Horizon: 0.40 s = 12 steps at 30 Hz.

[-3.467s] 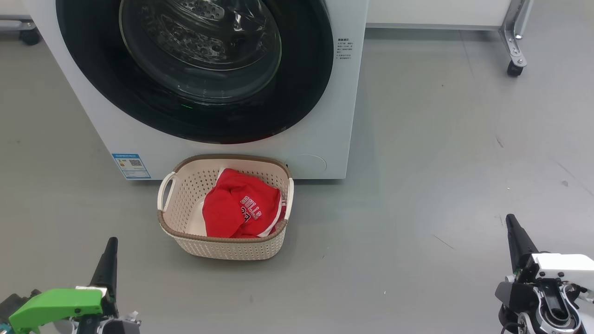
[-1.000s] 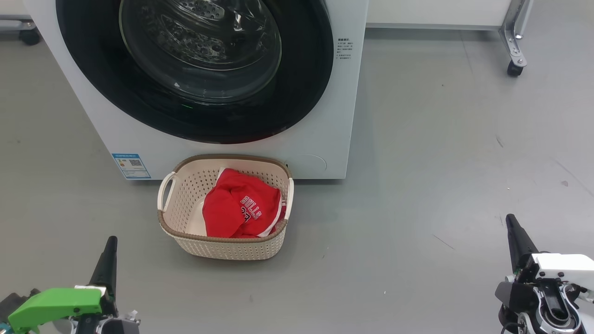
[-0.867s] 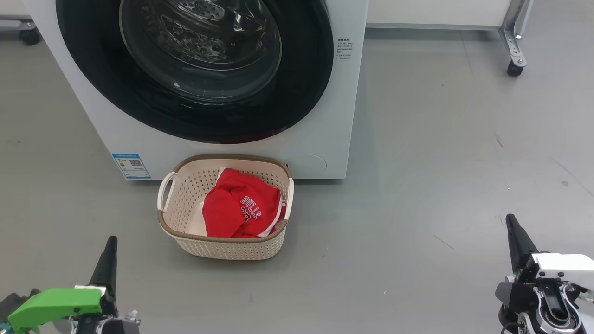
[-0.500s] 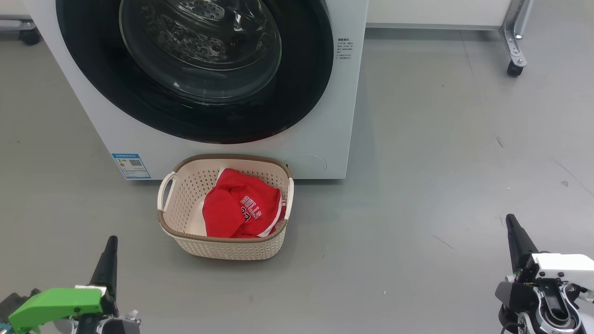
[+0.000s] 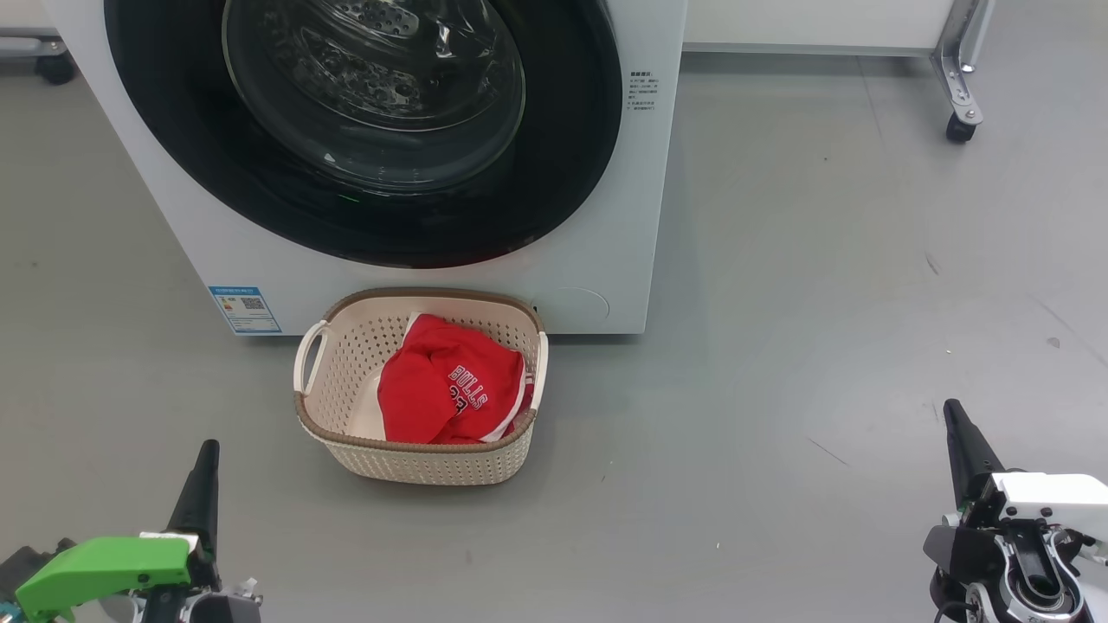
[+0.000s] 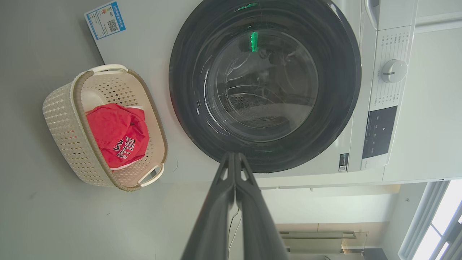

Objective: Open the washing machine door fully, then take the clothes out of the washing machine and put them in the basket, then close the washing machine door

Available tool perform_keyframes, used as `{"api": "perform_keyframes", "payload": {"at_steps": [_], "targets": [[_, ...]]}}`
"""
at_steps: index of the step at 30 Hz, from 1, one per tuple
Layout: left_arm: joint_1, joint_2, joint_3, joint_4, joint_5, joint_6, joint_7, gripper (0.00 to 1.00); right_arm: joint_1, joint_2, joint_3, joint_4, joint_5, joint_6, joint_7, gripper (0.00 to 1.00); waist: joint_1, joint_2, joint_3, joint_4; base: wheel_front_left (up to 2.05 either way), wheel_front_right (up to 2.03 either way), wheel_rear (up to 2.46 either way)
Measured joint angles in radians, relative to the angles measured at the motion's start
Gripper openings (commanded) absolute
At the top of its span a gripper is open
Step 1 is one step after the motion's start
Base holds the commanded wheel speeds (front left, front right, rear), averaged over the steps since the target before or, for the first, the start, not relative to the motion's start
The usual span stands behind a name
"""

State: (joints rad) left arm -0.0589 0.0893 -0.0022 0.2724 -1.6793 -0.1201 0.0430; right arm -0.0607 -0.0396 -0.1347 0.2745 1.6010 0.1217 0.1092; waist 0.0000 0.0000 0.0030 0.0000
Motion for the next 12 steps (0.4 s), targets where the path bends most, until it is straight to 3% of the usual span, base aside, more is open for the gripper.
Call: {"api": "perform_keyframes", "payload": {"at_steps": [12], "targets": [[0.0, 0.0, 0.001, -0.001, 0.0, 0.0, 0.0, 0.0, 0.0, 0.0, 0.0, 0.0, 0.0, 0.0, 0.0, 0.0, 0.0, 0.0, 0.0, 0.0, 0.0, 0.0, 0.0]]}}
